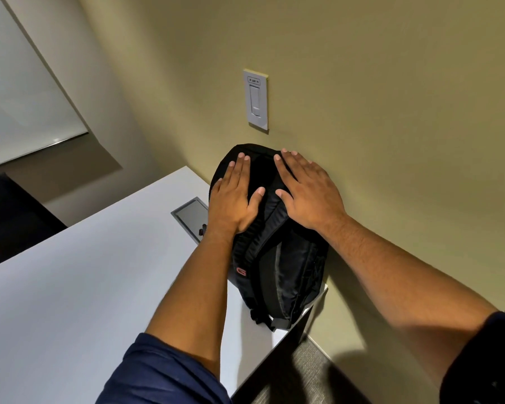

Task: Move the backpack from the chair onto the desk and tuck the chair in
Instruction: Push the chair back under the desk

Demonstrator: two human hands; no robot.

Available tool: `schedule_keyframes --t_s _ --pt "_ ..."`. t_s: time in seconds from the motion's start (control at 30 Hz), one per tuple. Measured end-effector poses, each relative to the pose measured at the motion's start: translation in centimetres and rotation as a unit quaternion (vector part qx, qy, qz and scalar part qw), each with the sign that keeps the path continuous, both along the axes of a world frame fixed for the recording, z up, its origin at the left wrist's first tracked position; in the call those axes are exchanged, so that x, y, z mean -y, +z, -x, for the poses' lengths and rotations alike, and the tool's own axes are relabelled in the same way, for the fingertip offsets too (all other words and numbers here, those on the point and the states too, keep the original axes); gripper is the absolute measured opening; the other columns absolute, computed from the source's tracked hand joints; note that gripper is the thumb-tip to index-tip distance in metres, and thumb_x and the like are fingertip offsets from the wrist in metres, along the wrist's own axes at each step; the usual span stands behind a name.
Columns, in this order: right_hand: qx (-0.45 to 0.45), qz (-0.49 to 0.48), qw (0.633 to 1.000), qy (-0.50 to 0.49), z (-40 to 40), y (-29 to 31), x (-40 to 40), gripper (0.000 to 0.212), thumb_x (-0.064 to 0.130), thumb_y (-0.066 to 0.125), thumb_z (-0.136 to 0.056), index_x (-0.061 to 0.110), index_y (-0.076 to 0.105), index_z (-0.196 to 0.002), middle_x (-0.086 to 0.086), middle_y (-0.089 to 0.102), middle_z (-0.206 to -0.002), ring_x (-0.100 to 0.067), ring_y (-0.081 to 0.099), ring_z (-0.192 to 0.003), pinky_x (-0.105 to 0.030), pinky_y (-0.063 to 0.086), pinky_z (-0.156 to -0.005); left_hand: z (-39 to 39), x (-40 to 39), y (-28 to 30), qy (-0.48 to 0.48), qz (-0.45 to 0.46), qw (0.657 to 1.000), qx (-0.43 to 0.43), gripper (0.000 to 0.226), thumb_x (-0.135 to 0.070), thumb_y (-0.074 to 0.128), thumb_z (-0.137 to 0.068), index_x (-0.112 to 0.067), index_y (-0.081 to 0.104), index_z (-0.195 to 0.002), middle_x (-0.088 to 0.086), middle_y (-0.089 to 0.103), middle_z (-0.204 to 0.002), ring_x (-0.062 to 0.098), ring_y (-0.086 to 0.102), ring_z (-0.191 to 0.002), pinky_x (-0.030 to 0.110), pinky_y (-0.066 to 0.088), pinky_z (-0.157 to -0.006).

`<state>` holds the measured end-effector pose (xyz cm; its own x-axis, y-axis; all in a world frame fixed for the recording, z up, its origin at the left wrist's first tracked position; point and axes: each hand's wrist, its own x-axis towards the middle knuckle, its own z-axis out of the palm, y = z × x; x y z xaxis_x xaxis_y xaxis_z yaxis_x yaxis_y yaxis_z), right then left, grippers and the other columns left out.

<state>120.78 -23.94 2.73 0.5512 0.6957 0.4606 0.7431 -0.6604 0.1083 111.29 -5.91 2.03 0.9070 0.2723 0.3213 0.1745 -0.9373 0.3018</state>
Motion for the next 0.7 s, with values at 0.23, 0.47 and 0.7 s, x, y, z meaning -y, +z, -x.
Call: schedule_keyframes --t_s 0.23,0.47,0.7 --pt "0.053 -0.049 0.997 -0.042 0.8 -1.7 -1.1 0.072 0.049 0.042 -0.103 0.015 0.02 -0.162 -0.012 0.025 -0.167 -0.032 0.022 -0.154 -0.052 0.02 -0.123 5.6 -3.6 -5.8 0.055 -0.009 0.998 -0.012 0.079 -0.06 0.025 -0.102 -0.018 0.004 -0.165 0.001 0.0 -0.173 0.022 0.002 -0.16 0.05 0.018 -0.127" --pt "0.054 -0.097 0.992 -0.067 5.0 -4.9 -4.2 0.075 0.052 0.038 -0.103 0.01 0.019 -0.162 -0.014 0.015 -0.17 -0.03 0.009 -0.158 -0.053 0.006 -0.126 9.6 -6.0 -11.3 0.072 -0.01 0.997 -0.018 0.085 -0.07 0.017 -0.098 -0.017 0.012 -0.165 0.004 0.008 -0.173 0.024 0.01 -0.159 0.051 0.023 -0.126" --pt "0.016 -0.008 0.999 0.045 11.6 -13.0 -7.2 0.074 0.047 0.031 -0.107 0.005 0.006 -0.163 -0.015 0.003 -0.171 -0.026 0.0 -0.158 -0.046 0.01 -0.127 12.4 -7.4 -16.4 0.093 -0.057 0.994 -0.014 0.079 -0.061 0.03 -0.102 -0.015 0.013 -0.165 0.005 0.007 -0.173 0.022 0.003 -0.16 0.047 0.013 -0.128"
